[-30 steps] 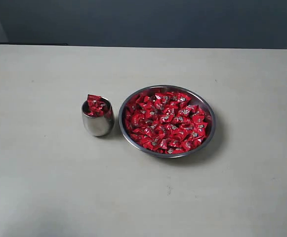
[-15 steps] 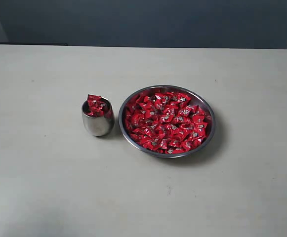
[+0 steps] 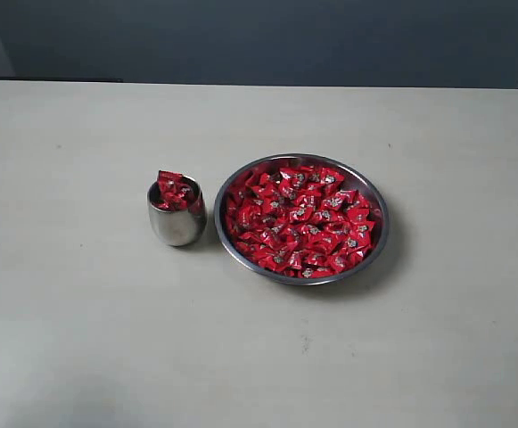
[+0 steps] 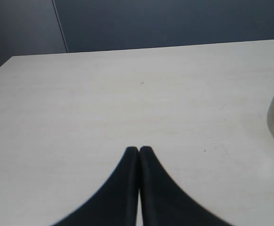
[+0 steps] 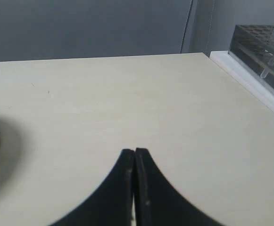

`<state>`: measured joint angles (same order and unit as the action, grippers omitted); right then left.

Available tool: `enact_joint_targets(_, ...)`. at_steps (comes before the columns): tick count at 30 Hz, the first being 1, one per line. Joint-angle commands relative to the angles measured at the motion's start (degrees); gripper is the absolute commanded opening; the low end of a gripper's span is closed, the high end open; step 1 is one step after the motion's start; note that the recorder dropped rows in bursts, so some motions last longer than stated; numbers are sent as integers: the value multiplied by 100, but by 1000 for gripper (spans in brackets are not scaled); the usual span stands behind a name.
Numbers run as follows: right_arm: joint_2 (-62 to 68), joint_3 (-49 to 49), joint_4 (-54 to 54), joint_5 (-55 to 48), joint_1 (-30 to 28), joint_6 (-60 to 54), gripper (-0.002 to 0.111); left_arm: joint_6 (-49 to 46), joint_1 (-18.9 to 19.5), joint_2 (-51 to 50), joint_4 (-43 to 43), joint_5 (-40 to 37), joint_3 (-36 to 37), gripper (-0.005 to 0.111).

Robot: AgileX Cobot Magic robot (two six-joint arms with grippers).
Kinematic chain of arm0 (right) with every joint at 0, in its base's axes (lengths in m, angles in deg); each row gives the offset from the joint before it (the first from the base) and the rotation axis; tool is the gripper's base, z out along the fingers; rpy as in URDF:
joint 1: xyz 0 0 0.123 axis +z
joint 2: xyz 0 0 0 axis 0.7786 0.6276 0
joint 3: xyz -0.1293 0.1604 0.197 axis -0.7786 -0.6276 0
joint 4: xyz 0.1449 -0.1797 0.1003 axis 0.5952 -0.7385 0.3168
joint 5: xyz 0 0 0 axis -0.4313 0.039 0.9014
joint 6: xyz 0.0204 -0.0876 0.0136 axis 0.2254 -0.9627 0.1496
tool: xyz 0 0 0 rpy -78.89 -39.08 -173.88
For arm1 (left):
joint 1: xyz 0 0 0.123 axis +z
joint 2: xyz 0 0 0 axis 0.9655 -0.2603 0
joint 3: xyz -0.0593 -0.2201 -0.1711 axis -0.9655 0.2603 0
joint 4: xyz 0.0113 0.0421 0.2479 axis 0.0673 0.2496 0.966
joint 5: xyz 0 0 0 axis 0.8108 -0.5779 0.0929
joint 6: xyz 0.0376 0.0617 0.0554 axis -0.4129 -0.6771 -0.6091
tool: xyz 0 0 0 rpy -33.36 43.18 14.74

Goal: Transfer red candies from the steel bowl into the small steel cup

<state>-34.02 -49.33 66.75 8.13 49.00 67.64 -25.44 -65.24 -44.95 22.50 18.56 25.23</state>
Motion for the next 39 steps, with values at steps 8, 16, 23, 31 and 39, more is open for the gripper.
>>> enact_joint_targets(8, -38, -7, 14, -1, 24, -31, -1, 11, 9, 27, 11, 55, 11, 0)
enact_joint_targets(16, -38, -7, 67, 8, 24, -31, -1, 11, 9, 27, 11, 55, 11, 0)
enact_joint_targets(23, -38, -7, 161, 38, 24, -31, -1, 11, 9, 27, 11, 55, 11, 0)
enact_joint_targets(31, -38, -7, 174, 38, 24, -31, -1, 11, 9, 27, 11, 55, 11, 0)
enact_joint_targets(39, -38, -7, 174, 38, 24, -31, -1, 11, 9, 27, 11, 55, 11, 0)
